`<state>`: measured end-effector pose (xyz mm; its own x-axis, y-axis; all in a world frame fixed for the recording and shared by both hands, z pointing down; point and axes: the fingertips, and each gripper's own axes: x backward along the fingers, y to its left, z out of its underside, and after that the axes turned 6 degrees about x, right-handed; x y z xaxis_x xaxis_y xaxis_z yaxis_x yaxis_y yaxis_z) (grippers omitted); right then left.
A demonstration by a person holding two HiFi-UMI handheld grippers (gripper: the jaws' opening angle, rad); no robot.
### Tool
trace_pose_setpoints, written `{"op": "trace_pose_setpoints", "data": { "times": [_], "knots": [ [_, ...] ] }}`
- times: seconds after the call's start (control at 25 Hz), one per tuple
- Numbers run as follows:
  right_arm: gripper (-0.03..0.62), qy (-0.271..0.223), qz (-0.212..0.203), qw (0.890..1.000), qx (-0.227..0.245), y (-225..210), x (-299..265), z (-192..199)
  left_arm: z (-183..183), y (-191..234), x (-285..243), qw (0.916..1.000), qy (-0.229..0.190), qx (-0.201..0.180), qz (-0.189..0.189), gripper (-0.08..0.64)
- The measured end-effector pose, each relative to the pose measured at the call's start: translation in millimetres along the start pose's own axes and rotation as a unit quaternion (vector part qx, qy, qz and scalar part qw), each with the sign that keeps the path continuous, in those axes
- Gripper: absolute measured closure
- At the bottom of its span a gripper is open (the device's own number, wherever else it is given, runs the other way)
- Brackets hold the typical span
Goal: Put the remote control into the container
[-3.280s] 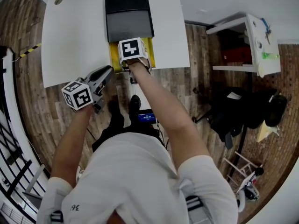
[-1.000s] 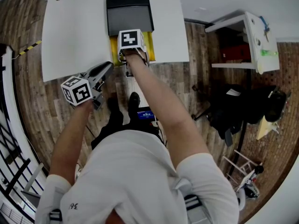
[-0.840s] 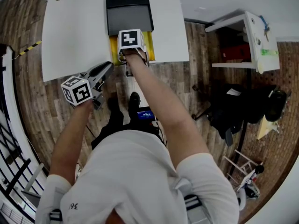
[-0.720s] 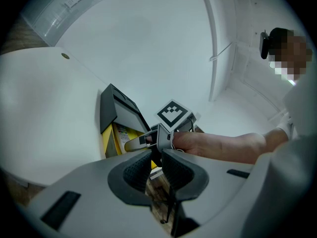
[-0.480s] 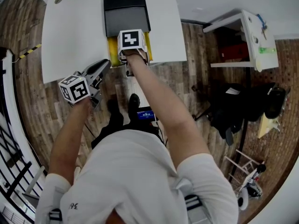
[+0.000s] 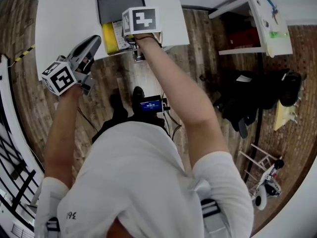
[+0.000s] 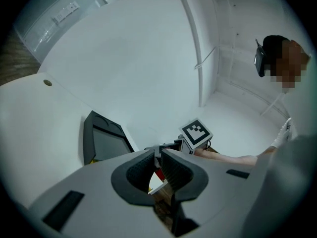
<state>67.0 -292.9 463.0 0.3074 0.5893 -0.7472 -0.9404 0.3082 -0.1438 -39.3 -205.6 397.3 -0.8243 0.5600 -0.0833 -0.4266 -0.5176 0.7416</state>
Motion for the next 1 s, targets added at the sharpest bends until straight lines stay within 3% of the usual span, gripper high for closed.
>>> {"op": "trace_pose_setpoints", "data": {
  "times": [0.12,0.52,1.0],
  "knots": [
    [0.589,-0.032,-0.011,0.999,0.001,3.5,27.1,-11.7,-8.6,-21.4,4.7,0.9997,-0.011,-0.013,0.018,0.535],
    [0.591,-0.113,-0.061,0.991,0.032,29.6,104.8,-26.9,-11.6,-80.0,26.1,0.9967,-0.025,-0.031,0.071,0.554],
    [0.591,-0.182,-0.09,0.979,0.034,39.8,178.2,-12.4,-4.5,-129.0,58.0,0.9945,-0.038,-0.036,0.091,0.554]
  ]
}}
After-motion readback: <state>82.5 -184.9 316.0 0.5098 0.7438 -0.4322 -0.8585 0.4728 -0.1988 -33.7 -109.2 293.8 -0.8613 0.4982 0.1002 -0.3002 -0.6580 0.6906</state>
